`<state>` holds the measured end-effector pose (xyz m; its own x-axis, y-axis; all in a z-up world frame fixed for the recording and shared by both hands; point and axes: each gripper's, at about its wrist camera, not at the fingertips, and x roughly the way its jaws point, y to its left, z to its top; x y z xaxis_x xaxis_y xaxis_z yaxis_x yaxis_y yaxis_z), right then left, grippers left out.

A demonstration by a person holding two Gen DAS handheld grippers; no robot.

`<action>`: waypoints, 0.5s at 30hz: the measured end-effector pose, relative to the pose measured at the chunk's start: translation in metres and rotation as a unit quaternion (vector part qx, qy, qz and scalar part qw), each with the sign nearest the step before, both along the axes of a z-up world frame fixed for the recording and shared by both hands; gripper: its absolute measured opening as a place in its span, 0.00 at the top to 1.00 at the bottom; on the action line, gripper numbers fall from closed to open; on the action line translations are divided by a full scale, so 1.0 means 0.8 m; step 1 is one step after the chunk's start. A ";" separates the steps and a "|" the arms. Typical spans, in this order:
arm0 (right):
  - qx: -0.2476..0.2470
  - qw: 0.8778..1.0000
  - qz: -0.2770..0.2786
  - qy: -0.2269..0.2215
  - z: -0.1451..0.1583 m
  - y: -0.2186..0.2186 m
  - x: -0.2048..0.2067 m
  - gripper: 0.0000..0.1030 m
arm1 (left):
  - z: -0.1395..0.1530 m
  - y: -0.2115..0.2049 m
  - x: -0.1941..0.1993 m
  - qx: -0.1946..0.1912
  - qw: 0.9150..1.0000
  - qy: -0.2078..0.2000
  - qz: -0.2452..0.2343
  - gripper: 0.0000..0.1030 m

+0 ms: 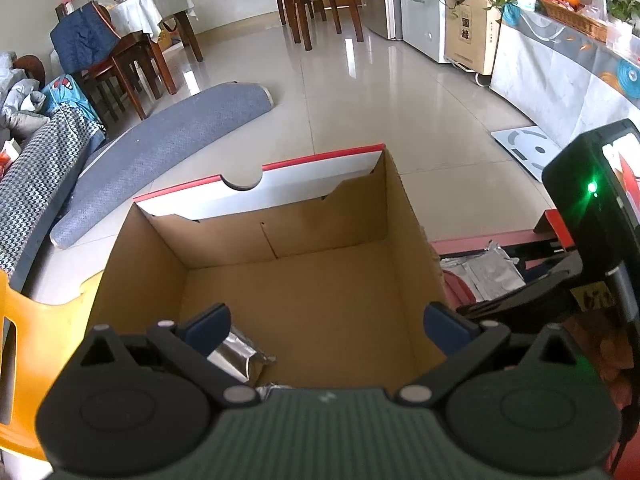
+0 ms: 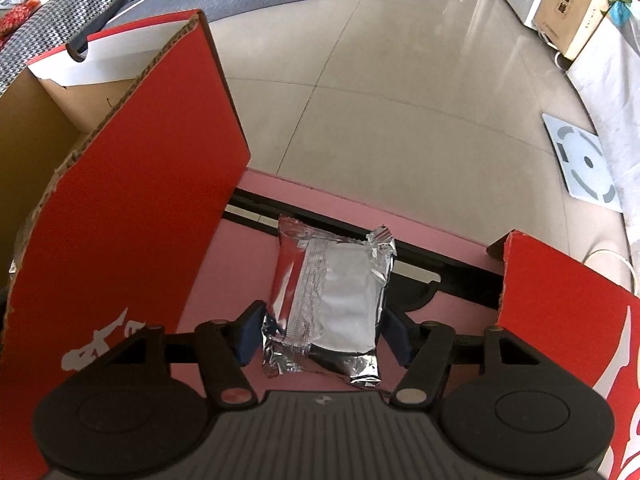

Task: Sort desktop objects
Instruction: 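Lower the right tool onto the last silver packet and close its fingers, then lift the held silver packet out of the shoebox with the right tool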

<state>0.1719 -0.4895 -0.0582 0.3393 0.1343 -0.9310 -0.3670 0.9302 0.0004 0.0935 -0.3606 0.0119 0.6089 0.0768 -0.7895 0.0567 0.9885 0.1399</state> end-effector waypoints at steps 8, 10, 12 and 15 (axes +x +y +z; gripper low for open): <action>0.010 1.000 -0.005 0.010 0.005 -0.001 -0.002 0.46 | 0.000 -0.001 -0.002 0.006 1.000 -0.003 -0.001 0.00; 0.013 1.000 -0.004 0.008 0.009 0.001 -0.004 0.46 | 0.001 -0.001 -0.002 0.006 1.000 -0.001 -0.001 0.00; 0.016 1.000 -0.004 0.002 0.015 0.002 -0.005 0.46 | 0.001 -0.001 -0.002 0.005 1.000 0.001 -0.001 0.00; 0.028 1.000 -0.010 -0.002 0.024 0.000 -0.005 0.46 | 0.002 -0.001 -0.002 0.004 1.000 0.003 -0.002 0.00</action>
<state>0.1676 -0.4895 -0.0387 0.3464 0.1801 -0.9206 -0.3493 0.9356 0.0516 0.0918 -0.3613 0.0132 0.6037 0.0805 -0.7931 0.0610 0.9873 0.1467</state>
